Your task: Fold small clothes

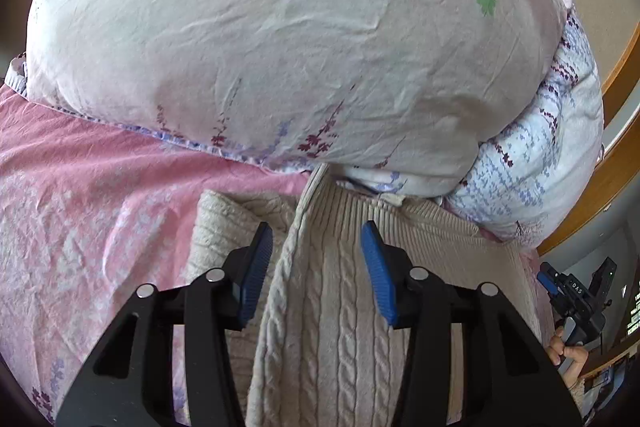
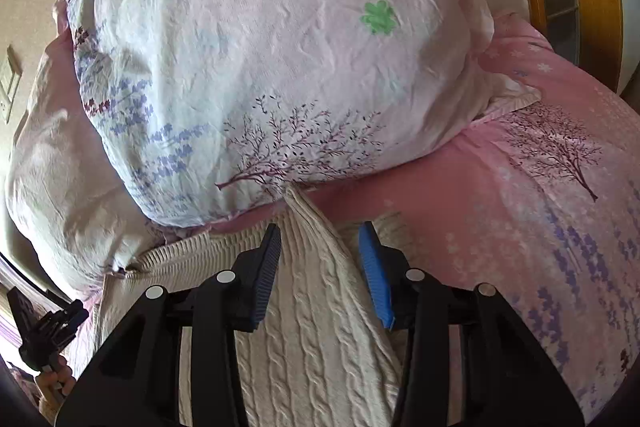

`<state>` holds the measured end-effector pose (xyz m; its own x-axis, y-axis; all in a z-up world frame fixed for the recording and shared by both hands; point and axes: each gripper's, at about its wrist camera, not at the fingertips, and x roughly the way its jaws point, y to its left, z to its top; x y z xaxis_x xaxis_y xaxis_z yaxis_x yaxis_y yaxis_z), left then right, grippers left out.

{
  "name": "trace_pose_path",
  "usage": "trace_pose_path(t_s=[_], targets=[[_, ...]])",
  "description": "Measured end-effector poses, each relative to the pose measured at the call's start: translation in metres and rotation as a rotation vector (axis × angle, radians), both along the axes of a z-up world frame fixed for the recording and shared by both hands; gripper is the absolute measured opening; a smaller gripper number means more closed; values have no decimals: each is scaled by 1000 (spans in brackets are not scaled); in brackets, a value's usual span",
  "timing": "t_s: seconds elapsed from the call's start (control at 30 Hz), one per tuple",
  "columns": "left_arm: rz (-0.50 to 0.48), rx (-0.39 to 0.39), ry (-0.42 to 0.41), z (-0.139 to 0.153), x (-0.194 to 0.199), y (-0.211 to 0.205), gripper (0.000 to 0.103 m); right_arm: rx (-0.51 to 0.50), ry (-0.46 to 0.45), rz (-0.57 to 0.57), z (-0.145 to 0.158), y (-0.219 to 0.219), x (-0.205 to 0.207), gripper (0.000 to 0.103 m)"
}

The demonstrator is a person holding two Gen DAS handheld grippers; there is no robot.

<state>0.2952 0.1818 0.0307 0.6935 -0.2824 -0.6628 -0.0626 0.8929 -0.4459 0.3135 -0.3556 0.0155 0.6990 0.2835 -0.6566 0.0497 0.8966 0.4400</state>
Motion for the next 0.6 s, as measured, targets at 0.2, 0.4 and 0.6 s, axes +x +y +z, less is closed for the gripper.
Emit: trace_pose_path(t_s=[0.2,0.4,0.6], targets=[[-29,42,72,-20,-6,-2,36,-78,65,48,-18,-8,-14,34],[-36,119,87,-29,-6,-17,31,-142,108,87,-32,1,-18,28],[-57,78,88,-28,-12,-15,6,-145,74,103,-28,5,-28,9]])
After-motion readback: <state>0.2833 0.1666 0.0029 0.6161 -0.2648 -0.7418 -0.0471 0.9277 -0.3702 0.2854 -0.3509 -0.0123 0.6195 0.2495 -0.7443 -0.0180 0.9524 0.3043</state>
